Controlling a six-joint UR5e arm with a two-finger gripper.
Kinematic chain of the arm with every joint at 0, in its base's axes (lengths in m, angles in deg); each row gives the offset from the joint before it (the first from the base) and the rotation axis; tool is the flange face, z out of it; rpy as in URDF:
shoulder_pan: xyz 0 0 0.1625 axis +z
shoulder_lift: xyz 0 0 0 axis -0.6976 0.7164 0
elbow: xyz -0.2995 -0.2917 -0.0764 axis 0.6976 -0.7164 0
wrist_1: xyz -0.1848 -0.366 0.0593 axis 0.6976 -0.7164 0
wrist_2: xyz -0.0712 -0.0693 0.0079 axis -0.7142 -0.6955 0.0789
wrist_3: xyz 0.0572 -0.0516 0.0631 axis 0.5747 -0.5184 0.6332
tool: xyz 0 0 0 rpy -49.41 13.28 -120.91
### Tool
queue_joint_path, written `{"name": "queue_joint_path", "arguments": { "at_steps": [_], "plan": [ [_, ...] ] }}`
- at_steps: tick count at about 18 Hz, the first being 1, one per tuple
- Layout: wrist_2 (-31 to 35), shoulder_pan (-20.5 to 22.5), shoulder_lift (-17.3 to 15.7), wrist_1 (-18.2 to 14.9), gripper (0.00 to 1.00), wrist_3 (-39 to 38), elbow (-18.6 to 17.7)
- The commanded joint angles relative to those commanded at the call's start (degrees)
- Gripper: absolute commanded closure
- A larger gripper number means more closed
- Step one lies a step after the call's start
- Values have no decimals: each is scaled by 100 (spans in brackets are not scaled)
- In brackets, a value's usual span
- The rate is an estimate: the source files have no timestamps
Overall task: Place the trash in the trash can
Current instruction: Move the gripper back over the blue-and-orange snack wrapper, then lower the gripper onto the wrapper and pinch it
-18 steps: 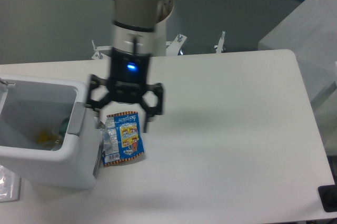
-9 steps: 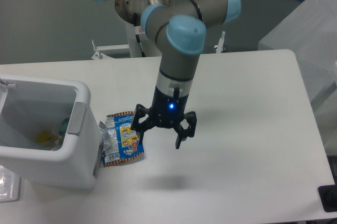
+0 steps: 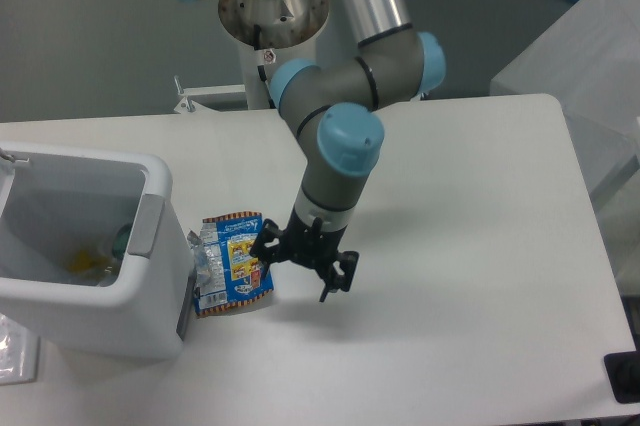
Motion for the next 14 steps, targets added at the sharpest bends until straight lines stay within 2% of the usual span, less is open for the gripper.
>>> {"name": "queue_joint_path", "arguments": {
  "at_steps": [9,14],
  "plan": [
    [360,-386,36,35,1,9,-193],
    [395,-457,62,44,1,0,-237]
  ]
}}
